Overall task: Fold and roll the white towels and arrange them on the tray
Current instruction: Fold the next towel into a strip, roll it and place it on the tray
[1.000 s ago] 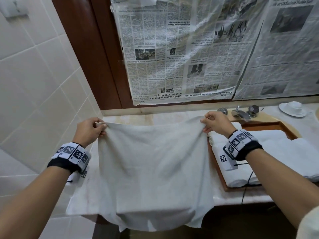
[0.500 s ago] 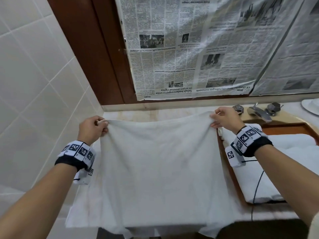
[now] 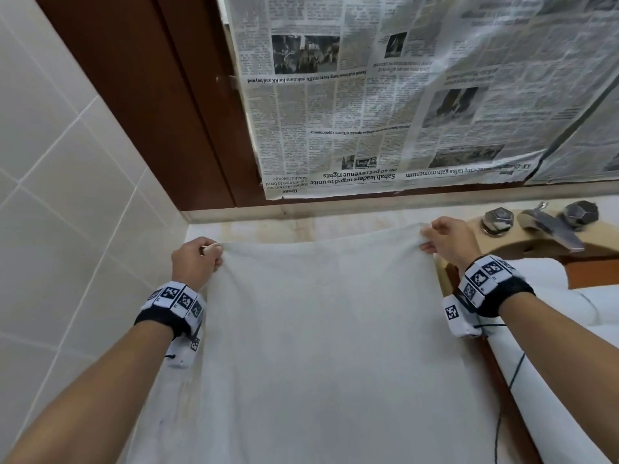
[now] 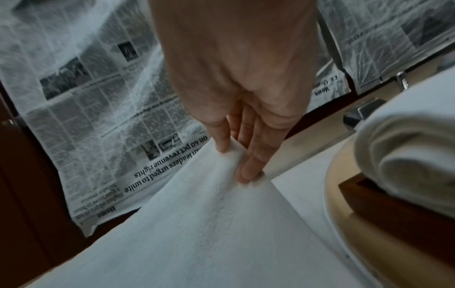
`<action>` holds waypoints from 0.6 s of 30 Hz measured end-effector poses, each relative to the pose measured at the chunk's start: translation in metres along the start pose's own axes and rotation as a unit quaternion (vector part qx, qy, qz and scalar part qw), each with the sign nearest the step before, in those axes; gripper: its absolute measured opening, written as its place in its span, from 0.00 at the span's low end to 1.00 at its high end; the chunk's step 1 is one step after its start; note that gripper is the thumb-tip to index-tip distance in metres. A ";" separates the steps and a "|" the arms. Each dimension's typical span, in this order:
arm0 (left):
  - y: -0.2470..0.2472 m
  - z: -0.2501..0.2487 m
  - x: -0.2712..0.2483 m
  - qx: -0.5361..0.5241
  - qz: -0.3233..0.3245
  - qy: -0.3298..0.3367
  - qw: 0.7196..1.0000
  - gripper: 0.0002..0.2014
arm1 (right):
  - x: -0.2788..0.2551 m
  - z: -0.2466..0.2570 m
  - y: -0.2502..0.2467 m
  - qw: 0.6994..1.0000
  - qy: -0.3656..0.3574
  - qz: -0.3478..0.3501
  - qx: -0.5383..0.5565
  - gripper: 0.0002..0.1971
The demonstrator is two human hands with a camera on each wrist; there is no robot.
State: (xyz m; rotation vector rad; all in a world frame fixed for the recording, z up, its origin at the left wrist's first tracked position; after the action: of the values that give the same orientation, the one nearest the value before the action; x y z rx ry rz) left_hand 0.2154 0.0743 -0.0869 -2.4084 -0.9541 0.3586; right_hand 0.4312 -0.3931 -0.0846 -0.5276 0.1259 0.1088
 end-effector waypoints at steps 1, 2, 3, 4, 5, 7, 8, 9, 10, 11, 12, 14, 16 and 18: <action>0.006 0.004 0.006 -0.003 -0.001 -0.008 1.000 0.05 | 0.006 -0.004 0.004 1.000 0.002 -0.006 -0.002 0.07; 0.013 0.007 0.013 -0.003 -0.003 -0.017 1.000 0.05 | 0.013 -0.007 0.007 1.000 0.005 -0.010 -0.008 0.07; 0.019 0.009 0.019 -0.003 -0.004 -0.022 1.000 0.05 | 0.020 -0.010 0.010 1.000 0.008 -0.014 -0.011 0.07; 0.025 0.010 0.026 -0.001 -0.007 -0.026 1.000 0.05 | 0.027 -0.014 0.013 1.000 0.013 -0.016 -0.013 0.07; 0.031 0.013 0.034 0.001 -0.012 -0.028 1.000 0.05 | 0.036 -0.018 0.017 1.000 0.019 -0.019 -0.015 0.06; 0.042 0.016 0.047 0.012 -0.022 -0.032 0.999 0.06 | 0.052 -0.026 0.023 0.999 0.031 -0.022 -0.024 0.06; 0.047 0.017 0.053 0.019 -0.025 -0.035 0.999 0.06 | 0.059 -0.030 0.026 0.999 0.036 -0.022 -0.026 0.07; 0.053 0.019 0.059 0.028 -0.026 -0.038 0.999 0.06 | 0.066 -0.034 0.030 0.999 0.040 -0.020 -0.025 0.07; 0.058 0.022 0.063 0.043 -0.026 -0.042 0.998 0.07 | 0.072 -0.039 0.033 0.998 0.044 -0.016 -0.030 0.07; 0.063 0.025 0.066 0.057 -0.022 -0.046 0.997 0.08 | 0.077 -0.044 0.037 0.998 0.044 -0.011 -0.041 0.07; 0.068 0.031 0.069 0.069 -0.016 -0.053 0.996 0.09 | 0.080 -0.048 0.041 0.997 0.041 -0.006 -0.057 0.07; 0.075 0.037 0.069 0.091 -0.010 -0.068 0.994 0.11 | 0.082 -0.054 0.047 0.994 0.028 -0.003 -0.101 0.04; 0.077 0.038 0.065 0.102 -0.006 -0.089 0.991 0.14 | 0.081 -0.056 0.052 0.990 0.014 -0.009 -0.143 0.08; 0.080 0.039 0.056 0.101 -0.003 -0.067 0.993 0.21 | 0.073 -0.052 0.056 0.987 0.011 -0.013 -0.157 0.19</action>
State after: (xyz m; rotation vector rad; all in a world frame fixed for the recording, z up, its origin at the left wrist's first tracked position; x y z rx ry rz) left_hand 0.2842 0.0784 -0.1669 -2.2185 -0.9345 0.5936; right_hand 0.4906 -0.3658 -0.1674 -0.8456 0.1236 0.0989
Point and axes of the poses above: each hand's wrist, its own x-axis towards the middle knuckle, its own y-axis out of the palm, z = x × y, the point moved 3 cm from there along x, towards the middle knuckle, and after that the axes turned 1 degree about -x, right-handed, at the moved point
